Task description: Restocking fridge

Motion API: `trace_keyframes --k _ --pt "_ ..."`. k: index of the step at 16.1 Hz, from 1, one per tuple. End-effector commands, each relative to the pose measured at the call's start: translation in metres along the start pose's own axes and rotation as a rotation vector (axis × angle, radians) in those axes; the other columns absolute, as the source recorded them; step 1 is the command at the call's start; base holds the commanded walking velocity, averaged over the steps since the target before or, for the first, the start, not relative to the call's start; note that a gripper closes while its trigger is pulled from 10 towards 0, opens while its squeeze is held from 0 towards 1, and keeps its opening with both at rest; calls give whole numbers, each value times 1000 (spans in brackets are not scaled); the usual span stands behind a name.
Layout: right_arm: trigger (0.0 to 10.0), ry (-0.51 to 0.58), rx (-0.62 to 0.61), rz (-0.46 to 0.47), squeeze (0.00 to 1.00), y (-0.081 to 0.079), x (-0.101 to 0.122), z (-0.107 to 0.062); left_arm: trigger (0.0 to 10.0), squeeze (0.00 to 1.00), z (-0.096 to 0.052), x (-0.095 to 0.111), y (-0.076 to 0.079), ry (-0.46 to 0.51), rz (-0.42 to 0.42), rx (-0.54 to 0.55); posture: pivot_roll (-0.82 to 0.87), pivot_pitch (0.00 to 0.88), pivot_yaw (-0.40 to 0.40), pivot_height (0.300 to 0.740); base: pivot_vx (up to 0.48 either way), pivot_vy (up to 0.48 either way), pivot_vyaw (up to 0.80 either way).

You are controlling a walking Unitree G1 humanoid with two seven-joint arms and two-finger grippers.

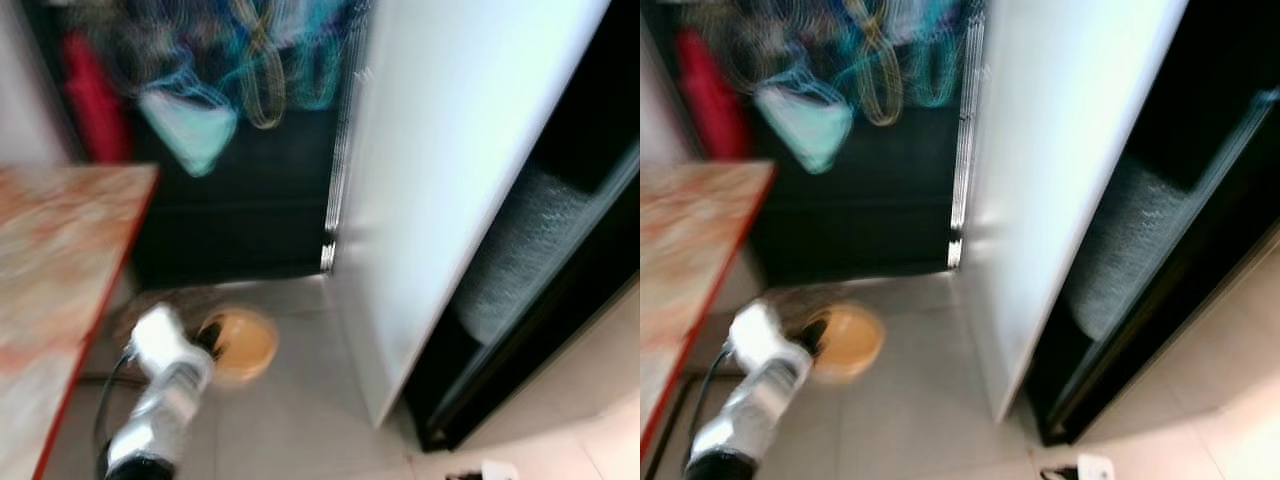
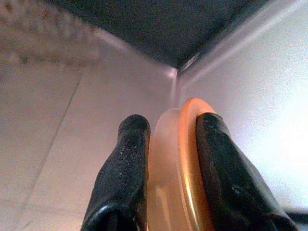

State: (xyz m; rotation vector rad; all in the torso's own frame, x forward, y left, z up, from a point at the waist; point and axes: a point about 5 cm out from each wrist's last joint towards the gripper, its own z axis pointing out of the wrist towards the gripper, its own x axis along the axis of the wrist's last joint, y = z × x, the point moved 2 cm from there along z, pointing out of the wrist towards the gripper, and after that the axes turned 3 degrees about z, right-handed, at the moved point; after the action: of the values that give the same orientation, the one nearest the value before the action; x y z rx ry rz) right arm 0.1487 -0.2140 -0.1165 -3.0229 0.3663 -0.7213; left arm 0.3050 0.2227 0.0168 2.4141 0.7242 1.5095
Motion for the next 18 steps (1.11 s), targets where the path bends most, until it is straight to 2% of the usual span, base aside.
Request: trace_keyframes --k 1,2,4,7,9,10,13,15,18 --pt "10000 -5 -18 13 0 5 -2 -1 10000 0 5 -10 9 -37 7 -45 75 0 0 740 0 0 -800" --pt "10000 -6 -19 20 0 4 -3 -1 10000 0 3 -28 -1 -95 33 -16 63 0 6 740 0 0 -800" --pt "10000 -4 -24 33 0 4 -4 -1 10000 0 2 -43 -12 -145 33 15 55 0 10 740 0 0 -800" --pt "10000 -4 -24 34 0 4 -4 -1 10000 0 4 -44 -13 -147 32 9 55 0 10 740 0 0 -800" --pt "10000 -6 -35 52 0 6 -7 -1 10000 0 -10 -75 -43 -236 22 127 33 0 24 740 0 0 -800" --pt "10000 -8 -42 66 0 7 -10 -2 10000 0 -25 -92 -68 -284 20 241 24 0 31 740 0 0 -800" --pt "10000 -5 -48 91 0 7 -13 -2 10000 0 -34 -97 -85 -306 39 326 2 0 48 740 0 0 -800" --pt "10000 -7 -49 93 0 7 -15 -3 10000 0 -40 -98 -96 -299 13 392 7 0 50 740 0 0 -800" --pt "10000 -10 -48 96 0 6 -16 -3 10000 0 -43 -97 -102 -286 -3 421 4 0 59 740 0 0 -800"
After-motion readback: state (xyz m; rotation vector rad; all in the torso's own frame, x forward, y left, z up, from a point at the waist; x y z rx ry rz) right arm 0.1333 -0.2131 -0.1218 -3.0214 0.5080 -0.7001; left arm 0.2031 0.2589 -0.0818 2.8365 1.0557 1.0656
